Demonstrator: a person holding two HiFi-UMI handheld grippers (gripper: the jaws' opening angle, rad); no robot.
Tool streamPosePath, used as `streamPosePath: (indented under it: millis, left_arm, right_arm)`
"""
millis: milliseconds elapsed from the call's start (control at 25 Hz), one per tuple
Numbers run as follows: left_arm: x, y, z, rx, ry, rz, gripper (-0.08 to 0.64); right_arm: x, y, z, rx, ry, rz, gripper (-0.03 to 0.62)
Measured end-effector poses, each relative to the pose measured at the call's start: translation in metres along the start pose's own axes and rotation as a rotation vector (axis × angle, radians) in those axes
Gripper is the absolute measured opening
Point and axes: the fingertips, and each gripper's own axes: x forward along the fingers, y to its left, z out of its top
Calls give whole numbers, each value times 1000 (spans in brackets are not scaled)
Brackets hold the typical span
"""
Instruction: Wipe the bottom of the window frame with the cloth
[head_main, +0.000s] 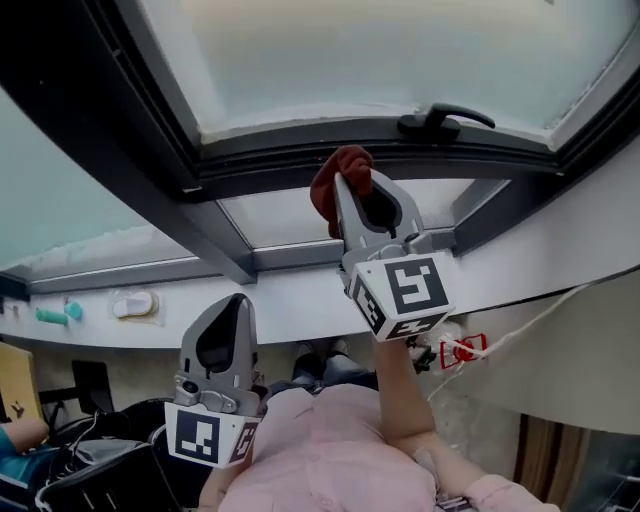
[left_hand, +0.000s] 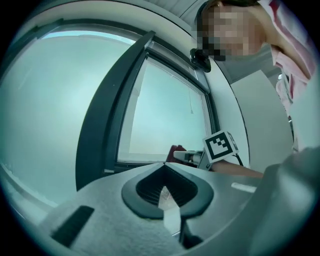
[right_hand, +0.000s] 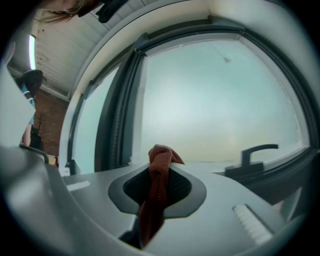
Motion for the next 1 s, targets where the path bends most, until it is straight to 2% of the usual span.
streamPosePath:
  millis: [200, 400, 640, 1000]
  left_arm:
    - [-25, 27, 12, 16, -25, 91, 0]
    - [-43, 54, 15, 11, -37, 179, 0]
    - [-59, 79, 19, 17, -50, 258, 0]
    - [-67, 103, 22, 15, -58, 314, 0]
  right_arm:
    - [41, 92, -40, 33, 110, 234, 54]
    - [73, 150, -71, 2, 207, 366, 54]
    - [104, 177, -101, -12, 277, 417, 54]
    - [147, 188, -114, -8, 271, 403, 55]
